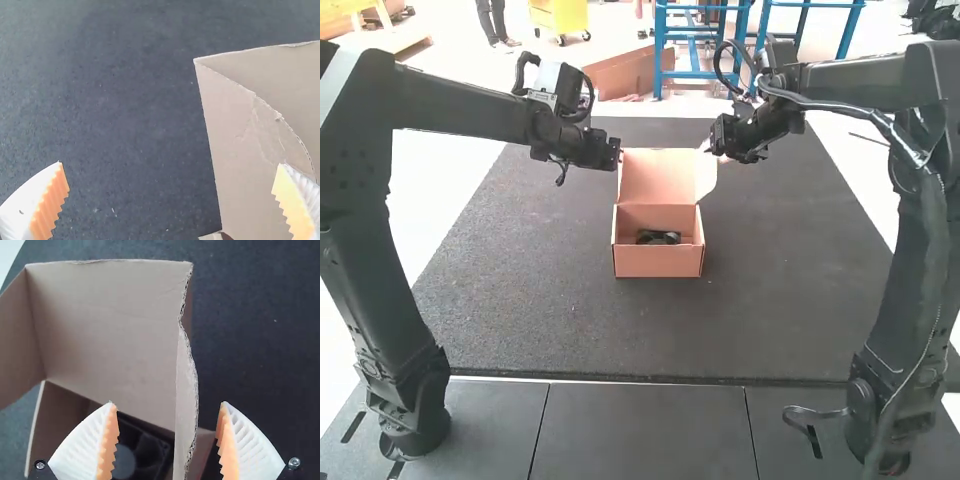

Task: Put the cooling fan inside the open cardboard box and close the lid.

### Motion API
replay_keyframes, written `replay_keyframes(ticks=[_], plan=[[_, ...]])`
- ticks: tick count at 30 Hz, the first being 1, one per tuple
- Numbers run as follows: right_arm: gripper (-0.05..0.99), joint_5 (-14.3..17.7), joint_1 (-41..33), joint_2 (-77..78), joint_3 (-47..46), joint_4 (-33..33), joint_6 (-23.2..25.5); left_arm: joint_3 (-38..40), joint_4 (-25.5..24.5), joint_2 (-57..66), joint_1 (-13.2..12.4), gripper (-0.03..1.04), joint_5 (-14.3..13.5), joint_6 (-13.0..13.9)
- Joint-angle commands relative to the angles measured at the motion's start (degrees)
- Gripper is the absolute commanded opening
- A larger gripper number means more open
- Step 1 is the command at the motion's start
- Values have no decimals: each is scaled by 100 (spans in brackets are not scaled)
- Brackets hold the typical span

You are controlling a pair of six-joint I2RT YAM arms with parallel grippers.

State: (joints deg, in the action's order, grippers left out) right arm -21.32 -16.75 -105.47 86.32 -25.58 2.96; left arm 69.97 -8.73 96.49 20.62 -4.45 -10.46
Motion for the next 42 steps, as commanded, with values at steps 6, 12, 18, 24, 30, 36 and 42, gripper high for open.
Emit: replay_keyframes(ticks=[6, 12, 18, 24, 30, 36, 42], plan=[[17, -109, 5, -9, 130, 150, 20, 192, 21, 54, 38, 97, 76, -70], [8, -109, -3, -17, 60, 177, 29, 174, 3, 63, 38, 97, 76, -70], [-2, -109, 5, -9, 7, 168, -15, 174, -15, 63, 30, 97, 76, -62], [-1, -56, -232, 62, -10, -105, -76, 174, -58, 54, 38, 97, 76, -53], [-1, -56, -452, 255, -212, -263, -147, 174, -384, 10, 82, 97, 84, -123], [-2, -39, -522, 457, -476, -263, -129, 86, -665, -95, 144, 97, 84, -158], [-1, -30, -583, 686, -766, -281, -112, -124, -656, -280, 232, 97, 84, -167]])
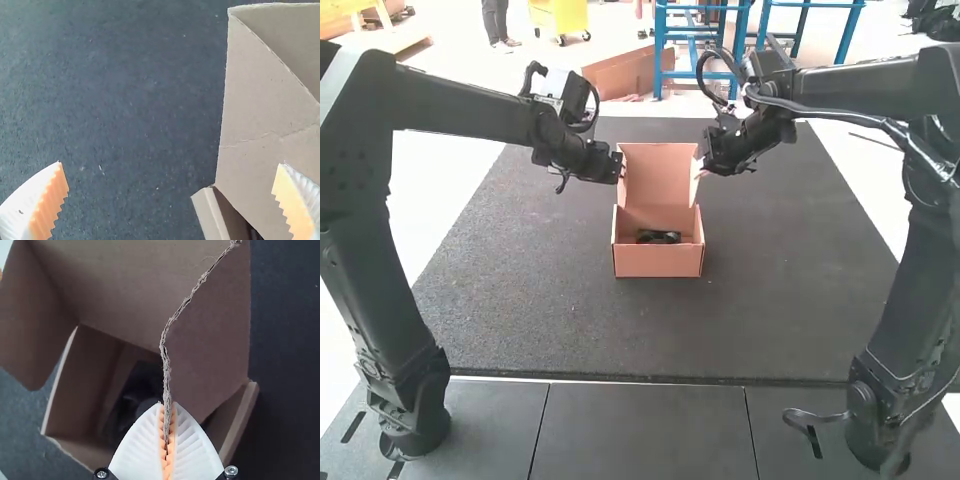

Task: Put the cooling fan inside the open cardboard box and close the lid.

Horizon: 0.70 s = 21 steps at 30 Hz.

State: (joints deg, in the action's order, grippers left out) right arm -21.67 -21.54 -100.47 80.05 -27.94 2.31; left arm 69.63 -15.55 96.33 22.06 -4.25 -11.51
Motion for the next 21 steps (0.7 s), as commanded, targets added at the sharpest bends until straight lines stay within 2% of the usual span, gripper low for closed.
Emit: replay_keyframes(ticks=[1, 15, 21], plan=[[-1, 5, -105, 212, -183, -62, -46, -116, 17, -299, 105, 97, 65, -62], [-1, 23, -298, 590, -921, -88, -55, -933, 17, -1038, 290, 97, 56, -45], [-1, 198, -368, 677, -1255, -80, -169, -1241, 8, -1319, 342, 97, 56, -27]])
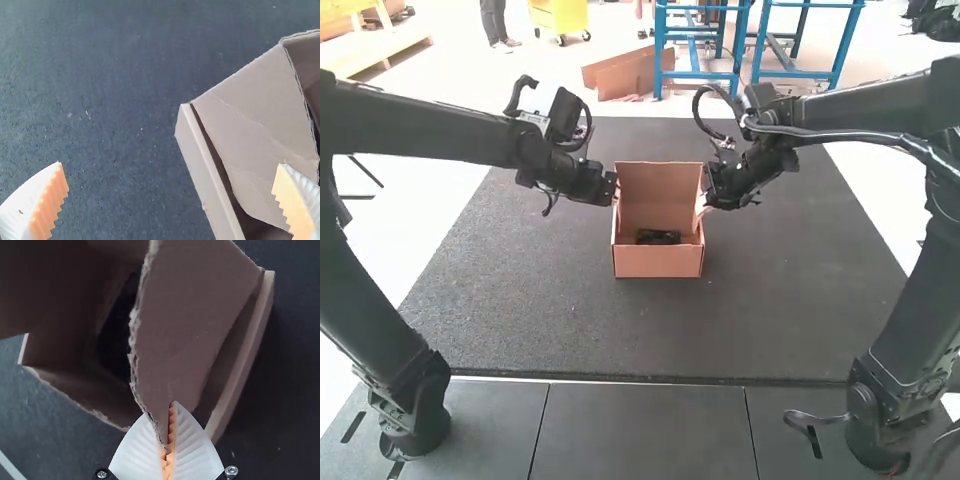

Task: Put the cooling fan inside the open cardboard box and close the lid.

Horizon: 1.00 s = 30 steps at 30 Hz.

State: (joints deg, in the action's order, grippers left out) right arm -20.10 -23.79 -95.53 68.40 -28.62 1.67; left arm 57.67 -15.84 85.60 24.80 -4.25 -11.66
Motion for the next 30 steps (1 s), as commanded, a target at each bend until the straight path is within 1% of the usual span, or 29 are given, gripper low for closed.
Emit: replay_keyframes(ticks=[1, 6, 11, 12, 13, 14, 15, 16, 18, 19, 22, 25, 27, 28, 29, 30], plan=[[-1, 76, -161, 201, -134, -12, -123, -98, 37, -281, 78, 97, 56, -12], [-1, 217, -293, 227, -371, -12, -185, -230, 10, -439, 78, 97, 56, -3], [-1, 516, -372, 227, -521, -12, -352, -265, -157, -615, 69, 97, 56, 6], [-1, 533, -372, 219, -512, -3, -361, -265, -201, -668, 60, 97, 56, 15], [3, 533, -372, 227, -494, 6, -361, -256, -236, -712, 52, 97, 56, 15], [14, 542, -372, 227, -450, 41, -317, -247, -280, -764, 52, 97, 56, 15], [33, 577, -363, 227, -354, 32, -273, -239, -306, -826, 43, 97, 56, 15], [51, 595, -354, 245, -257, 15, -246, -230, -324, -887, 34, 97, 56, 23], [80, 595, -328, 263, -37, -65, -79, -221, -368, -1010, 16, 97, 56, 23], [92, 586, -319, 263, 59, -152, -62, -221, -368, -1072, -1, 97, 47, 23], [92, 542, -302, 306, 314, -390, -106, -151, -324, -1160, -71, 97, 3, 23], [92, 551, -284, 517, 376, -416, -158, -10, -130, -1098, -151, 97, -146, 23], [92, 595, -284, 693, 367, -399, -176, 139, 2, -967, -151, 97, -252, 32], [92, 630, -284, 790, 358, -390, -176, 245, 10, -870, -151, 97, -260, 32], [92, 744, -275, 878, 358, -381, -176, 350, 19, -764, -133, 97, -313, 32], [92, 929, -258, 957, 358, -372, -220, 456, 37, -668, -133, 97, -313, 32]])
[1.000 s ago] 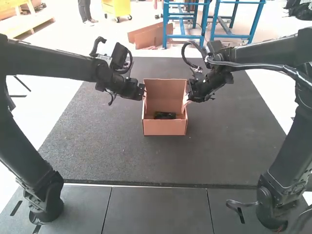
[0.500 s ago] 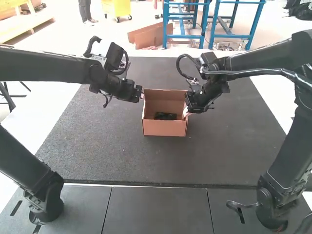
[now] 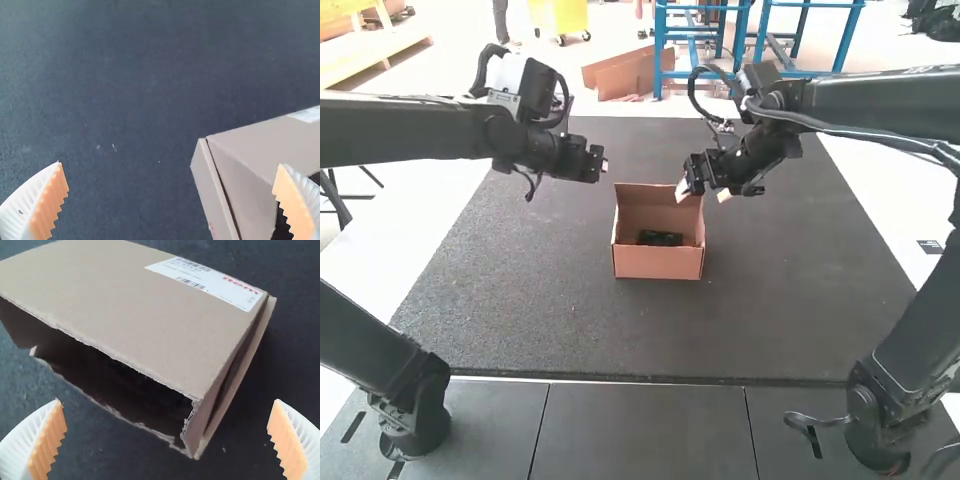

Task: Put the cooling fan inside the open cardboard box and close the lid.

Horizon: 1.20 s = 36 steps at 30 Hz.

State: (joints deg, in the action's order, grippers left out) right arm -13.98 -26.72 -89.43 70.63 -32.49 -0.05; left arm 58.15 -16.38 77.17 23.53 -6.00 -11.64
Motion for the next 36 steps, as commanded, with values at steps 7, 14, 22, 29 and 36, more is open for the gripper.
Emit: replay_keyframes(ticks=[7, 14, 22, 29, 36], plan=[[92, 1117, 809, 1006, -234, 744, -3, 1181, 214, 862, 187, 97, -156, 118], [92, 1749, 1547, 1252, -682, 1210, -197, 1621, 267, 1442, 495, 97, -156, 197], [92, 1327, 1846, 1252, -779, 630, -223, 1585, 144, 1907, 811, 97, -112, 223], [92, 1117, 1872, 1252, -726, 173, -241, 1401, -208, 2013, 846, 97, 46, 206], [92, 844, 1881, 1235, -796, 129, -241, 1076, -357, 2013, 1110, 97, 46, 127]])
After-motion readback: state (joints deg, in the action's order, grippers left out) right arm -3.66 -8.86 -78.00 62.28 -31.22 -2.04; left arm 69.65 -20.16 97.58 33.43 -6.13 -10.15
